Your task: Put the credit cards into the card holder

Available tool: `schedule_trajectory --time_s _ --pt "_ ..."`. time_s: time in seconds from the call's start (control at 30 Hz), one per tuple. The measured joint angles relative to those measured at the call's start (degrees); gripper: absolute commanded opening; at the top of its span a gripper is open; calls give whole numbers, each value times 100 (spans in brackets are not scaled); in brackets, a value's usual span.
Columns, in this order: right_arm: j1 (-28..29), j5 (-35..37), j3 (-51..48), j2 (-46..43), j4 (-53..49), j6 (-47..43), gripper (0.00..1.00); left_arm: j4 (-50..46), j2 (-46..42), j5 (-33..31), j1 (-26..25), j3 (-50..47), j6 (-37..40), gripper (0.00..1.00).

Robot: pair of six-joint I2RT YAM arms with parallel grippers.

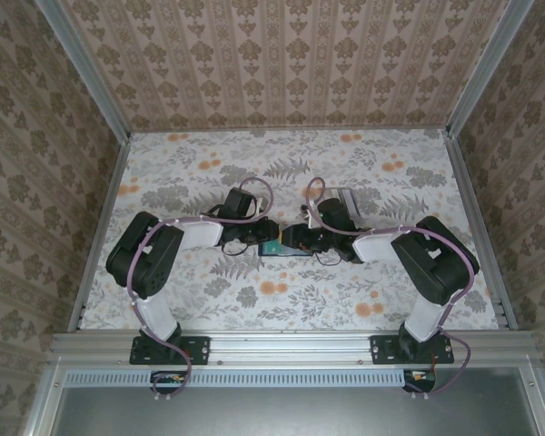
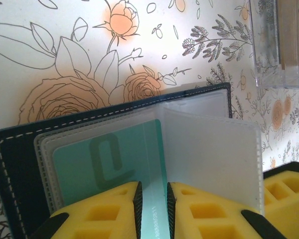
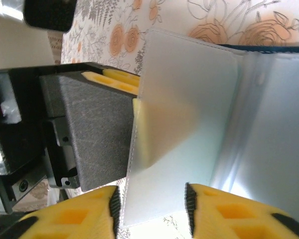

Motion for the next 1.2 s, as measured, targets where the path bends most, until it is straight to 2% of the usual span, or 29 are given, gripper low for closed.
schedule_trajectory --time_s 0.37,0.53,0.73,0.8,0.93,1.03,1.2 --pt "-39 4 -4 0 -22 7 31 -20 0 -2 2 0 2 23" --pt "-79 9 -66 0 83 33 17 -50 0 -2 2 0 2 23" --pt "-103 20 -70 0 83 48 10 -59 -15 -4 31 -4 4 23" --pt "-105 17 -70 0 85 50 11 -66 -57 -4 85 -22 7 23" --pt "-103 -22 -70 0 109 92 25 -85 -293 -13 334 -153 28 23" --pt "-103 -85 -63 0 140 74 28 -149 -575 -59 544 -289 72 23" --pt "-96 -129 -59 0 227 63 29 -275 -997 -155 817 -448 170 26"
